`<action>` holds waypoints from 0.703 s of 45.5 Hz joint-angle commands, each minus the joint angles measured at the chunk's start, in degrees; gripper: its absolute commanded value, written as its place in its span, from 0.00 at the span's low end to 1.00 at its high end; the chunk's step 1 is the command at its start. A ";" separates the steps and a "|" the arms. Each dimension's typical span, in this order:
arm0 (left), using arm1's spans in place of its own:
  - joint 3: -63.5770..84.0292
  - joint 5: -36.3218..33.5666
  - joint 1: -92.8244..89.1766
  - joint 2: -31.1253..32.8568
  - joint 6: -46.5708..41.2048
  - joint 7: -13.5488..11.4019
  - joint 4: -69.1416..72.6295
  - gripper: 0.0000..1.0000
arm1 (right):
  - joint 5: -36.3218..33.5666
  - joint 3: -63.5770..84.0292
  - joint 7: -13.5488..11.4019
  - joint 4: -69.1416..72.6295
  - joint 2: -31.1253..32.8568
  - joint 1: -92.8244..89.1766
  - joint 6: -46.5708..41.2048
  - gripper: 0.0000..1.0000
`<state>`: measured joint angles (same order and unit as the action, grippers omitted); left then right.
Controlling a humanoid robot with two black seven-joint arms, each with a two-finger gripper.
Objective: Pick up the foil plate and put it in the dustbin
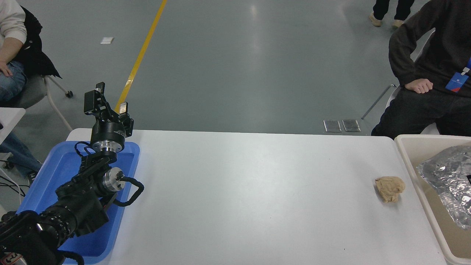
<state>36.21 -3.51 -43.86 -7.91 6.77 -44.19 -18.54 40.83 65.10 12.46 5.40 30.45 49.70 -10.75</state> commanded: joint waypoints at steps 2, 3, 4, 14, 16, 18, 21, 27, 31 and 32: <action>0.08 0.00 0.00 0.00 0.00 -0.02 0.00 1.00 | -1.37 -2.25 -0.68 -1.01 -0.83 -0.92 1.60 0.99; 0.08 0.00 0.00 0.00 0.00 -0.02 0.00 1.00 | -1.37 -2.26 -0.68 -1.01 -0.83 -0.92 1.60 0.99; 0.08 0.00 0.00 0.00 0.00 -0.02 0.00 1.00 | -1.37 -2.26 -0.68 -1.01 -0.83 -0.92 1.52 1.00; 0.08 0.00 0.00 0.00 0.00 -0.02 0.00 1.00 | -4.17 -3.74 -0.42 -0.66 -1.62 1.71 0.64 0.99; 0.08 0.00 0.00 0.00 0.00 -0.02 0.00 1.00 | -7.07 -5.85 -0.42 -0.39 -2.15 3.38 0.03 0.99; 0.08 0.00 0.00 0.00 0.00 -0.02 0.00 1.00 | -9.36 -7.17 -0.42 -0.30 -3.29 5.05 -1.73 0.99; 0.08 0.00 0.00 0.00 0.00 -0.02 0.00 1.00 | -10.42 -7.70 -0.07 -0.65 -4.78 6.81 -5.41 0.99; 0.08 0.00 0.00 0.00 0.00 -0.02 0.00 1.00 | -10.33 -7.97 0.11 0.75 -6.46 11.73 -8.50 0.99; 0.08 0.00 0.00 0.00 0.00 -0.02 0.00 1.00 | -10.33 -8.23 0.11 5.66 -6.55 15.24 -8.50 0.99; 0.08 0.00 0.00 0.00 0.00 -0.02 0.00 1.00 | -10.33 -8.23 0.11 7.33 -6.37 16.56 -8.50 0.99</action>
<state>36.30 -3.52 -43.85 -7.91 6.77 -44.22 -18.54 32.22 58.35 12.41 6.08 25.66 58.07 -16.27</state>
